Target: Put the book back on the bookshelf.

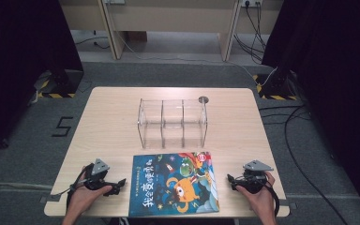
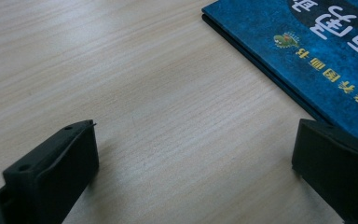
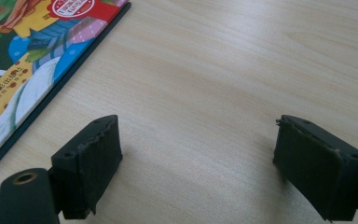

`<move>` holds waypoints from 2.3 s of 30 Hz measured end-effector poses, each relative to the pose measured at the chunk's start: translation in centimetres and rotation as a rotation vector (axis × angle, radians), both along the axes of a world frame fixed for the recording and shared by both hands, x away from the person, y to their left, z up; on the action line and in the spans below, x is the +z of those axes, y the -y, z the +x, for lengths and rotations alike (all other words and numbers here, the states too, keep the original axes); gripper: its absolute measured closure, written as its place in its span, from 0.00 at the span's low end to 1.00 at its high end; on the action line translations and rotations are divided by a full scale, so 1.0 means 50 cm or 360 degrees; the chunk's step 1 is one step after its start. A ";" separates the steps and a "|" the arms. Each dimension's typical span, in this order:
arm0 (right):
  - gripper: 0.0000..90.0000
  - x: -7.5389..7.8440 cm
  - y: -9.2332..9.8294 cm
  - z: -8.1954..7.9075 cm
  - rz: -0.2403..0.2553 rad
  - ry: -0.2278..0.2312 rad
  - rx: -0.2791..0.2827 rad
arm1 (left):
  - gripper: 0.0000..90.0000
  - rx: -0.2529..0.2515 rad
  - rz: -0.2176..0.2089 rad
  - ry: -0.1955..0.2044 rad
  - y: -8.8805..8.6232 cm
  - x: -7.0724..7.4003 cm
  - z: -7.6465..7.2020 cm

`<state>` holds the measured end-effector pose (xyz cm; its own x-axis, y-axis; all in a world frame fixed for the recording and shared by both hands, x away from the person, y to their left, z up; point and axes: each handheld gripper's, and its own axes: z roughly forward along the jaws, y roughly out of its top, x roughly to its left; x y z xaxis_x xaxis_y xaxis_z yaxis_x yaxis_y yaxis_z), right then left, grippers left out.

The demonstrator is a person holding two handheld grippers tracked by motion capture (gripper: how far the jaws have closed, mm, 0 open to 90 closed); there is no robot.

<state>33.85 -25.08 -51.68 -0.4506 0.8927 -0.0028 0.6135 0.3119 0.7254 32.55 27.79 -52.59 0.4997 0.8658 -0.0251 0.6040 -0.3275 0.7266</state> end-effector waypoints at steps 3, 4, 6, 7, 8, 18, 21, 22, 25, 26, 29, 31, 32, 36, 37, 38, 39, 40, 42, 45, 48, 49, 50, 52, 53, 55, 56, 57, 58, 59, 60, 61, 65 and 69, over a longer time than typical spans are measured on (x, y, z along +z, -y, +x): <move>0.17 0.000 0.000 0.000 0.0001 -0.0001 0.0001 | 0.00 0.0006 0.0014 -0.0039 0.003 0.005 -0.003; 0.17 0.000 0.001 0.000 -0.0001 0.0001 0.0008 | 0.00 -0.0004 0.0021 -0.0051 0.004 0.006 -0.004; 0.17 0.000 0.002 0.000 0.0008 -0.0001 0.0006 | 0.05 -0.0023 0.0007 -0.0079 0.008 0.013 -0.010; 0.17 0.000 0.002 0.000 0.0009 -0.0002 0.0005 | 0.08 -0.0022 -0.0031 -0.0090 0.009 0.016 -0.012; 0.17 0.000 0.002 0.000 0.0008 -0.0001 0.0006 | 0.12 -0.0012 -0.0076 -0.0098 0.010 0.019 -0.014; 0.17 0.000 0.003 0.001 0.0009 -0.0001 0.0011 | 0.28 -0.0063 -0.0235 -0.0212 0.039 0.030 -0.028; 0.17 0.000 0.003 0.001 0.0008 -0.0002 0.0012 | 0.30 -0.0066 -0.0205 -0.0203 0.047 0.031 -0.031; 0.17 0.000 0.003 0.001 0.0008 -0.0003 0.0011 | 0.30 -0.0076 -0.0189 -0.0195 0.053 0.031 -0.033; 0.17 0.000 0.001 0.001 0.0000 -0.0002 0.0015 | 0.31 -0.0112 -0.0188 -0.0202 0.069 0.031 -0.037; 0.17 0.000 0.001 0.000 0.0001 -0.0003 0.0016 | 0.32 -0.0128 -0.0184 -0.0198 0.074 0.031 -0.038; 0.17 0.000 0.002 0.001 0.0003 -0.0002 0.0017 | 0.34 -0.0165 -0.0159 -0.0191 0.089 0.032 -0.042; 0.17 0.001 0.002 0.000 0.0029 -0.0007 0.0018 | 0.37 -0.0191 -0.0188 -0.0200 0.097 0.032 -0.044; 0.17 0.001 0.003 -0.001 0.0066 -0.0013 0.0027 | 0.40 -0.0210 -0.0203 -0.0205 0.101 0.032 -0.045; 0.19 0.003 0.003 -0.001 0.0167 -0.0040 0.0045 | 0.41 -0.0230 -0.0154 -0.0194 0.117 0.033 -0.050; 0.19 0.003 0.003 -0.002 0.0167 -0.0038 0.0055 | 0.41 -0.0229 -0.0153 -0.0195 0.118 0.033 -0.050; 0.19 0.003 0.002 -0.002 0.0173 -0.0041 0.0060 | 0.40 -0.0230 -0.0155 -0.0193 0.118 0.033 -0.050; 0.20 0.004 0.002 -0.002 0.0188 -0.0047 0.0063 | 0.40 -0.0227 -0.0156 -0.0191 0.118 0.033 -0.050; 0.20 0.004 0.001 -0.002 0.0195 -0.0050 0.0070 | 0.40 -0.0223 -0.0156 -0.0191 0.119 0.033 -0.050; 0.21 0.004 -0.002 -0.003 0.0198 -0.0054 0.0082 | 0.40 -0.0222 -0.0147 -0.0187 0.123 0.033 -0.050; 0.22 0.005 -0.004 -0.004 0.0229 -0.0068 0.0100 | 0.40 -0.0225 -0.0152 -0.0180 0.127 0.032 -0.049; 0.23 0.005 -0.008 -0.005 0.0232 -0.0074 0.0121 | 0.40 -0.0226 -0.0156 -0.0177 0.132 0.032 -0.050; 0.23 0.006 -0.009 -0.005 0.0243 -0.0078 0.0127 | 0.40 -0.0228 -0.0156 -0.0177 0.133 0.032 -0.050; 0.23 0.006 -0.011 -0.005 0.0254 -0.0081 0.0134 | 0.40 -0.0230 -0.0156 -0.0178 0.134 0.032 -0.050; 0.24 0.006 -0.014 -0.005 0.0265 -0.0087 0.0143 | 0.40 -0.0228 -0.0155 -0.0177 0.136 0.032 -0.050; 0.24 0.006 -0.016 -0.007 0.0271 -0.0094 0.0152 | 0.40 -0.0227 -0.0156 -0.0177 0.137 0.032 -0.051; 0.25 0.006 -0.020 -0.007 0.0294 -0.0106 0.0169 | 0.40 -0.0232 -0.0159 -0.0176 0.141 0.032 -0.051; 0.26 0.006 -0.023 -0.007 0.0307 -0.0112 0.0178 | 0.40 -0.0232 -0.0158 -0.0176 0.142 0.032 -0.052; 0.26 0.006 -0.025 -0.007 0.0309 -0.0115 0.0183 | 0.40 -0.0230 -0.0158 -0.0176 0.144 0.032 -0.052; 0.26 0.006 -0.028 -0.008 0.0310 -0.0114 0.0192 | 0.40 -0.0232 -0.0159 -0.0175 0.146 0.032 -0.053; 0.26 0.007 -0.029 -0.009 0.0311 -0.0118 0.0196 | 0.40 -0.0235 -0.0160 -0.0171 0.149 0.031 -0.054; 0.26 0.007 -0.032 -0.009 0.0321 -0.0125 0.0199 | 0.40 -0.0240 -0.0163 -0.0169 0.151 0.031 -0.055; 0.27 0.007 -0.033 -0.009 0.0326 -0.0129 0.0204 | 0.39 -0.0242 -0.0166 -0.0167 0.154 0.030 -0.056; 0.28 0.007 -0.041 -0.009 0.0342 -0.0134 0.0218 | 0.39 -0.0256 -0.0172 -0.0162 0.168 0.030 -0.060; 0.32 0.005 -0.049 -0.006 0.0407 -0.0150 0.0224 | 0.40 -0.0295 -0.0211 -0.0177 0.181 0.029 -0.065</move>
